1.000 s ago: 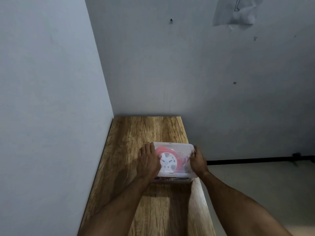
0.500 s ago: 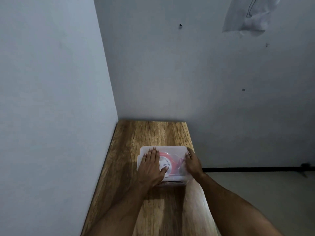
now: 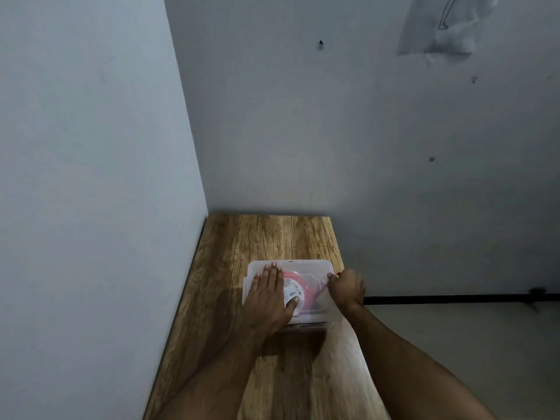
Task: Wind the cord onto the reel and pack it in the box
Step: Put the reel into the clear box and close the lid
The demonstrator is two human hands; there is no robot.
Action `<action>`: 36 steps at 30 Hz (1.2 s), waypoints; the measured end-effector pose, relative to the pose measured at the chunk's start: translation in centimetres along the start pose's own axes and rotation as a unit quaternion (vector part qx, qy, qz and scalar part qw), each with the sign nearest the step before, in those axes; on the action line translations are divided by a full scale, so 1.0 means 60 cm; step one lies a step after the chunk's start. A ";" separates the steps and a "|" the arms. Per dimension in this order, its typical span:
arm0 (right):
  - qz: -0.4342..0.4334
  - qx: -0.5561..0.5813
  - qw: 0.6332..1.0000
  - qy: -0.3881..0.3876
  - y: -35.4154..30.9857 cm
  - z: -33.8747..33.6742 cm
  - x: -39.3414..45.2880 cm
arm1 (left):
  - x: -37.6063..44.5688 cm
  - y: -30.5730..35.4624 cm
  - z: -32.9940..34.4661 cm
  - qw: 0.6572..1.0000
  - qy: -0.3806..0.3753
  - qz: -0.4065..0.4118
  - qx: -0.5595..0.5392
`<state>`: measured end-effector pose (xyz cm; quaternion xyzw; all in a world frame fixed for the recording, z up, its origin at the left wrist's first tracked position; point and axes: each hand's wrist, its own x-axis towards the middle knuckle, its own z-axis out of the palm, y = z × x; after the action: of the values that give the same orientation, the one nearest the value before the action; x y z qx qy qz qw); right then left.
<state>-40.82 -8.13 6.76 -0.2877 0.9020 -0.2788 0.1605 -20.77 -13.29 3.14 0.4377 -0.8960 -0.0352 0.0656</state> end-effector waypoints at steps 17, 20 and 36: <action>-0.317 -0.167 0.934 -0.008 0.011 0.042 -0.048 | 0.000 0.000 0.005 0.999 0.035 0.010 -0.013; -0.400 -0.204 0.886 -0.120 0.015 0.063 -0.055 | -0.001 -0.002 0.014 0.999 0.048 0.016 -0.014; -0.360 -0.196 0.902 -0.135 0.009 0.067 -0.065 | 0.002 -0.043 -0.042 0.617 -0.023 -0.439 -0.653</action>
<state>-36.23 -7.04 3.77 -0.6534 0.7431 -0.0940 0.1098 -18.47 -14.95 5.33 0.6196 -0.3392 -0.6455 0.2906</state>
